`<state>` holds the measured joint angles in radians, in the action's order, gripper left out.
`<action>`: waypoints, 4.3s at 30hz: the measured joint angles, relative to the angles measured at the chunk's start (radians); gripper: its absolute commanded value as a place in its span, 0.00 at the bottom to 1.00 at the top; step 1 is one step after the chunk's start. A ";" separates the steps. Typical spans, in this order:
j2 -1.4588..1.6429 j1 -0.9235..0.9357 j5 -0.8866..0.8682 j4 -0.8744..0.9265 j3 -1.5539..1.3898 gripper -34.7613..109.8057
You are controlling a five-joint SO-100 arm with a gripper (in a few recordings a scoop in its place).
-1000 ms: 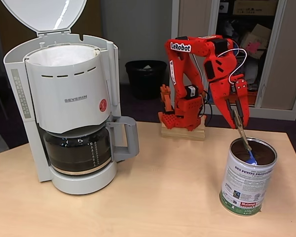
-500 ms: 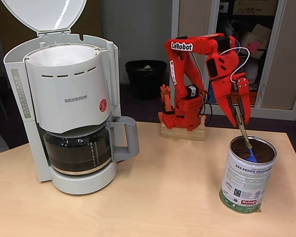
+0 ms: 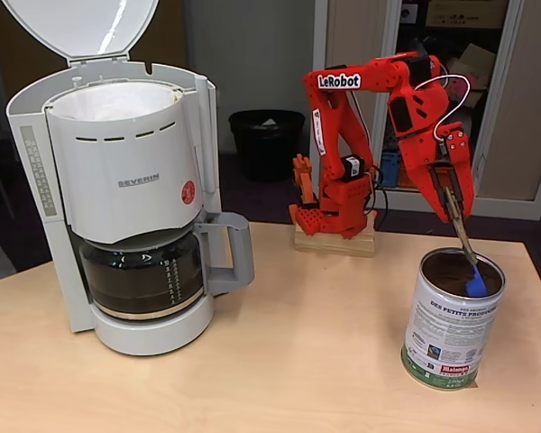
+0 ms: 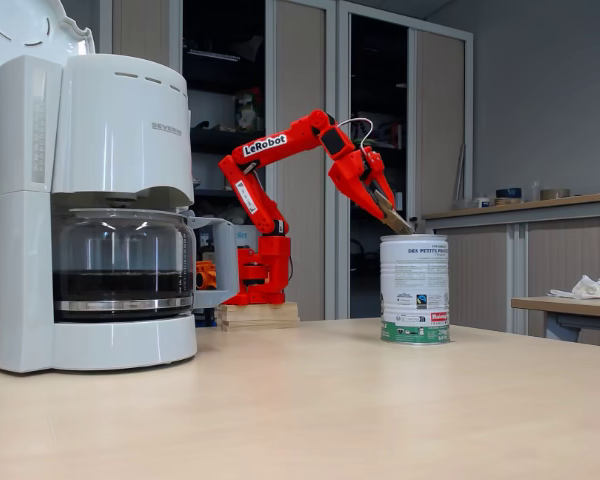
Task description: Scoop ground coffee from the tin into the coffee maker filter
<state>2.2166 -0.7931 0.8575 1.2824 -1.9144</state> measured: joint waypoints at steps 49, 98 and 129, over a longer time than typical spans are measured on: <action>0.615 0.026 -0.634 -0.238 -0.546 0.24; 1.155 0.095 -0.930 -0.617 -0.790 0.24; 0.213 0.558 -0.796 -0.548 0.124 0.24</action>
<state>2.4298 -0.2347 0.0614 0.7348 -1.7902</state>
